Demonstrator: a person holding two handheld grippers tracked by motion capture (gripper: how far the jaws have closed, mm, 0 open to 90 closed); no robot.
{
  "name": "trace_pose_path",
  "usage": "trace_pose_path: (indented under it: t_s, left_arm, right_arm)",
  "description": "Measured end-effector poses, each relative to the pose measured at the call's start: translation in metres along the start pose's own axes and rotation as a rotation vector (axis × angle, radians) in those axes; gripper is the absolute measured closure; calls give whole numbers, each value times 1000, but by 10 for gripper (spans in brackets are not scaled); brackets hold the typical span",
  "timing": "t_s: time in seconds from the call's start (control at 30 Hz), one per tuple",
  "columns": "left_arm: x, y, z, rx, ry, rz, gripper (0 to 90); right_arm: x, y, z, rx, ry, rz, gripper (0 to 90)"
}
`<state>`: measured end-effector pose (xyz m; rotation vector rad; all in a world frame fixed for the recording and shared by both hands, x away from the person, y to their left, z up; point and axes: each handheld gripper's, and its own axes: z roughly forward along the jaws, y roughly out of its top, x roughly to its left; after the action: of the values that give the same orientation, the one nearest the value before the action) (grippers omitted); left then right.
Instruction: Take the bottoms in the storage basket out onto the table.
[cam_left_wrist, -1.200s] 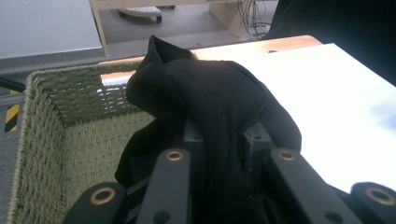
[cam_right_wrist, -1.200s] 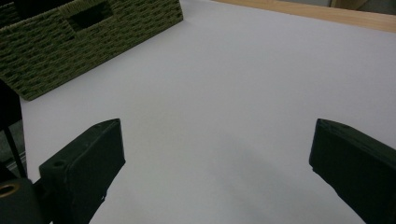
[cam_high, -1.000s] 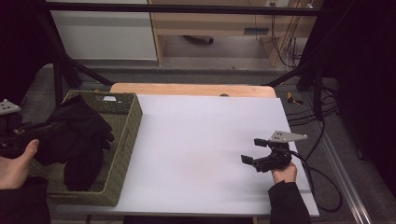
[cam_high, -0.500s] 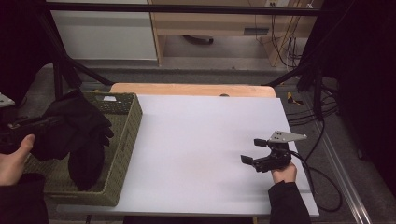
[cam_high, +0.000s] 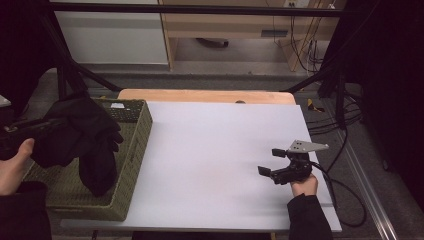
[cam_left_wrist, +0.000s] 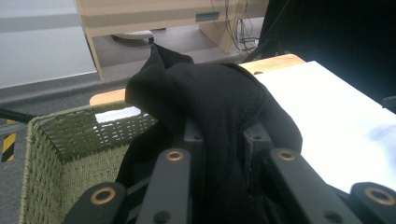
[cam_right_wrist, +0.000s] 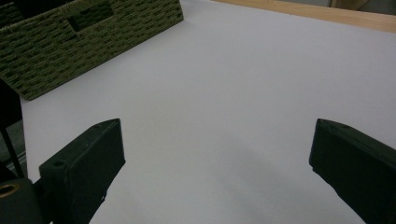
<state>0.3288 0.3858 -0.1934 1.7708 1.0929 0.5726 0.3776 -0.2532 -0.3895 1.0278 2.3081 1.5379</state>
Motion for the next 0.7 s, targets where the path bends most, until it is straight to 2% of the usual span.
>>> trace_pose_path:
  t_s: [0.7]
  left_arm:
    - [-14,22,3,-15,-25,36,768]
  right_arm:
    - [0,0,0,1,-1,-2,40]
